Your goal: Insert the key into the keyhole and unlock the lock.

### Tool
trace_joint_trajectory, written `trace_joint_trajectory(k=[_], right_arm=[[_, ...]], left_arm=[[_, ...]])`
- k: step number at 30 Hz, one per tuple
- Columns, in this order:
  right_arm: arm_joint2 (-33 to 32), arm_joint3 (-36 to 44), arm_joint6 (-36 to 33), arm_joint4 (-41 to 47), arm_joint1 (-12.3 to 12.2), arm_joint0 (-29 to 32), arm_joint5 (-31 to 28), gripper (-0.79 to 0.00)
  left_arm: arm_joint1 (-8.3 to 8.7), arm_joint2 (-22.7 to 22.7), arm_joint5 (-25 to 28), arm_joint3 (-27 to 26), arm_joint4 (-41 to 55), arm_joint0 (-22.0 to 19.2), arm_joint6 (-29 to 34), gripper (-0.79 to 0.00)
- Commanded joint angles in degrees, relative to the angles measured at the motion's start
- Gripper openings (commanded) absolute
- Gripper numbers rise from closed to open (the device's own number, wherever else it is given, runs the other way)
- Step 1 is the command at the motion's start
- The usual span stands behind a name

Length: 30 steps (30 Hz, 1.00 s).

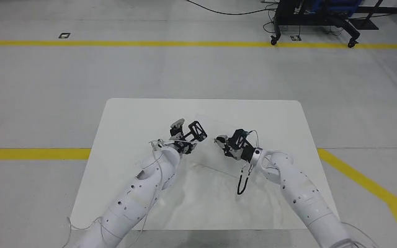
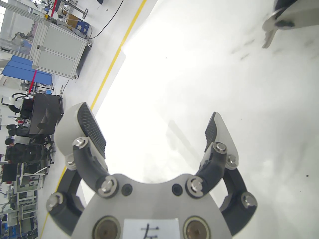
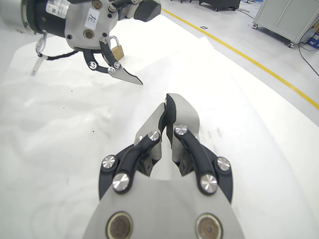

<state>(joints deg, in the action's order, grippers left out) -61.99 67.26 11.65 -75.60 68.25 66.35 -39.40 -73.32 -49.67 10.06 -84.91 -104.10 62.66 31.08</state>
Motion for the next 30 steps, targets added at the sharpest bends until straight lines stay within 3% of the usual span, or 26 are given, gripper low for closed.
trace_joint_trajectory(k=[1, 8, 13, 19, 24, 30], right_arm=[[-0.6, -0.6, -0.3, 1.7, 0.0, -0.1, -0.4, -0.785], [-0.7, -1.9, -1.2, 5.2, 0.1, -1.5, -3.4, -0.785], [-1.0, -0.8, -2.4, 6.5, 0.1, -2.3, -4.2, -0.785], [-2.6, 2.9, -1.6, 10.6, -0.2, -0.7, -6.0, -0.785], [-4.5, 7.9, -5.1, 12.1, -0.8, 1.6, -4.7, -0.785], [-4.7, 9.2, -5.9, 11.6, -0.9, 2.1, -3.3, -0.785]], left_arm=[[-0.32, 0.1, -0.3, 1.7, 0.6, -0.6, 0.0, 0.0], [-1.16, 0.1, -0.7, 5.2, 1.8, -2.2, -0.9, 0.0], [-0.91, -3.5, -1.5, 2.4, 4.6, -1.5, -3.4, 0.0], [1.49, -16.5, 1.2, -11.1, 11.5, 6.1, -6.6, 0.0], [3.8, -31.0, 13.3, -20.3, 24.8, 15.6, -3.6, 0.0], [3.8, -31.0, 13.3, -20.3, 24.8, 15.6, -3.6, 0.0]])
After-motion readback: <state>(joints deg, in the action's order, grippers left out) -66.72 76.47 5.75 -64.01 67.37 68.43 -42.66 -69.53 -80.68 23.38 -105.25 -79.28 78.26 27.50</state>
